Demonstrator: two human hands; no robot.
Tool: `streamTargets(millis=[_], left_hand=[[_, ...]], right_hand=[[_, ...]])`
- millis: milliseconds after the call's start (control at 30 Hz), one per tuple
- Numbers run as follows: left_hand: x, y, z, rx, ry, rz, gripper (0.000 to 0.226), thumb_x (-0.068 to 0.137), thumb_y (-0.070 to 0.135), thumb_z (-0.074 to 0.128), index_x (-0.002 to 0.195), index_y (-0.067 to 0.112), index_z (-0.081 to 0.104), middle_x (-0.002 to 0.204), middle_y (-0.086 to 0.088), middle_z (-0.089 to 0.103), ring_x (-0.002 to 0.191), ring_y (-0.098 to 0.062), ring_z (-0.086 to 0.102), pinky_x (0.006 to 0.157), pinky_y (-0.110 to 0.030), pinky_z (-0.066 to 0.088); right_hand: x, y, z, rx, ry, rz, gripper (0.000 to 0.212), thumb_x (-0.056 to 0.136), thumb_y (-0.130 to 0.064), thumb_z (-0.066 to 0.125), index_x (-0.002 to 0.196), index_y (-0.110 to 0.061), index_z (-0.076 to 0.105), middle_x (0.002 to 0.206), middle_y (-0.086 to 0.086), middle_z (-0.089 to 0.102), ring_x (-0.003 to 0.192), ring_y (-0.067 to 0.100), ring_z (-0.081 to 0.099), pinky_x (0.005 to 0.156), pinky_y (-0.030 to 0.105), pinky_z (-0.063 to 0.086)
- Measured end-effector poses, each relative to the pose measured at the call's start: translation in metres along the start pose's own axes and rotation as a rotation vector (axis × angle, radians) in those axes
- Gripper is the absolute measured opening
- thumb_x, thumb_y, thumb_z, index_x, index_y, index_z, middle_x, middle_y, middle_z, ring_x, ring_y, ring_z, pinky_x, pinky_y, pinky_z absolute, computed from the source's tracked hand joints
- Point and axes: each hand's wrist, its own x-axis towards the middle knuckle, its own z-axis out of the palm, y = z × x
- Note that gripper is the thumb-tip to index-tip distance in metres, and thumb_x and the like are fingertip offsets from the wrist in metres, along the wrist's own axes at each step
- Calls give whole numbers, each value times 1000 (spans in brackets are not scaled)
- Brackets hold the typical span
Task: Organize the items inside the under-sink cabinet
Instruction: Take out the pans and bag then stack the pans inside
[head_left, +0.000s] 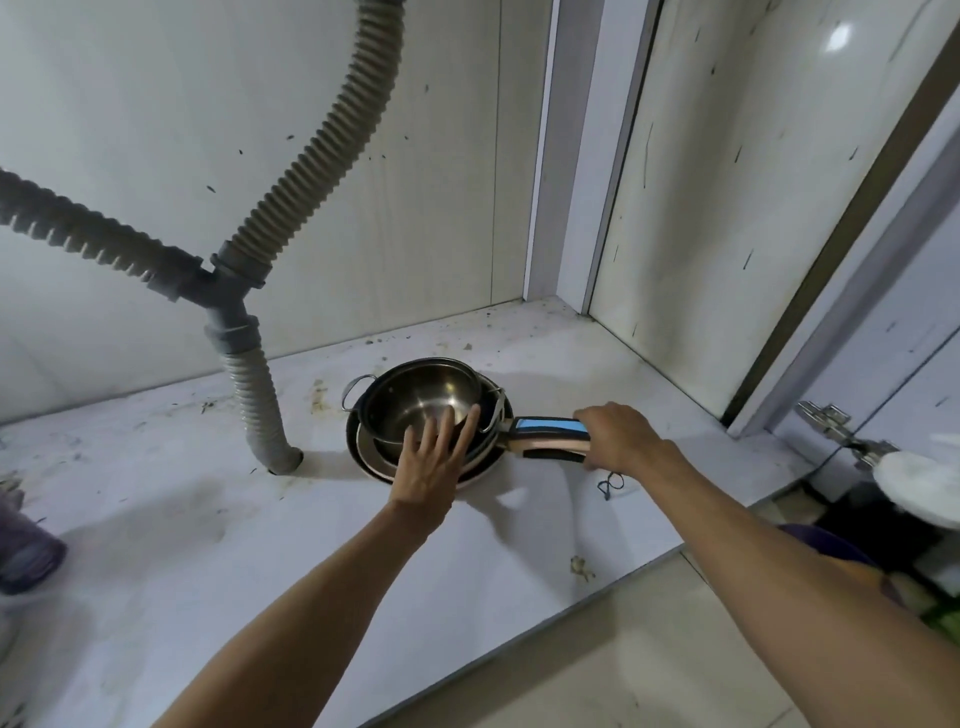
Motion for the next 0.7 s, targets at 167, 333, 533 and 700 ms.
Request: streamTargets(millis=[167, 333, 533, 700], left_hand=[[12, -14, 7, 22, 30, -8, 127, 56, 26, 85, 152, 18, 1, 143, -17, 43, 124, -35, 48, 97, -48, 43], [30, -41, 10, 102, -26, -79, 115, 81, 22, 67, 147, 22, -27, 158, -16, 8, 144, -35, 15, 114, -51, 20], [61, -86, 16, 258, -42, -187, 125, 77, 33, 73, 146, 19, -30, 158, -19, 6, 143, -37, 17, 111, -51, 25], [82, -114, 24, 283, -87, -244, 121, 81, 36, 69, 143, 18, -33, 158, -21, 3, 144, -38, 14, 112, -53, 25]], right_hand=[[13, -9, -4, 77, -40, 46, 41, 64, -23, 85, 97, -15, 65, 84, 2, 60, 75, 22, 57, 60, 27, 39], [41, -31, -11, 107, -5, 26, 44, 63, -22, 85, 102, -15, 65, 95, 6, 66, 78, 23, 56, 62, 28, 40], [84, -69, -17, 109, 46, -22, 50, 67, -22, 85, 112, -15, 62, 104, 8, 66, 82, 25, 58, 66, 28, 41], [120, -86, -14, 146, 125, -52, 44, 75, -14, 76, 116, -16, 61, 109, 8, 67, 98, 28, 62, 75, 30, 44]])
